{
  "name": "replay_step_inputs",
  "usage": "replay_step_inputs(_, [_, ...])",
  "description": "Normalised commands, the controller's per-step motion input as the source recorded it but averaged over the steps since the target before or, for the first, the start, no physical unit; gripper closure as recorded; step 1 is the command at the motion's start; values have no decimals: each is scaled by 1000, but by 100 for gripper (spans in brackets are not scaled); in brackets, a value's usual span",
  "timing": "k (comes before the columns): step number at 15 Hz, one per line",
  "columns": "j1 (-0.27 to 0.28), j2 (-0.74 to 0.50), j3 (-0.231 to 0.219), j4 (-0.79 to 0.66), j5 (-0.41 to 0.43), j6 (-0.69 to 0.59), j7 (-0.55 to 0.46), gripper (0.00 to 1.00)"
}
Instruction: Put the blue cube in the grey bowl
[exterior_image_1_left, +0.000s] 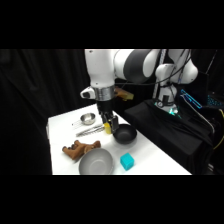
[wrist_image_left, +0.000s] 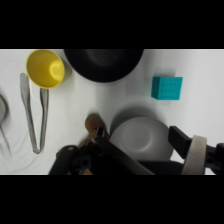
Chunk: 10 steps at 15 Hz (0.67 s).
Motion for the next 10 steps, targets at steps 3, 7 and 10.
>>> replay_step_inputs(3, [112, -103, 67, -166, -19, 184, 237, 0])
replay_step_inputs(7, [90, -58, 59, -175, 8, 299, 168, 0])
replay_step_inputs(10, [61, 8, 35, -153, 17, 324, 132, 0])
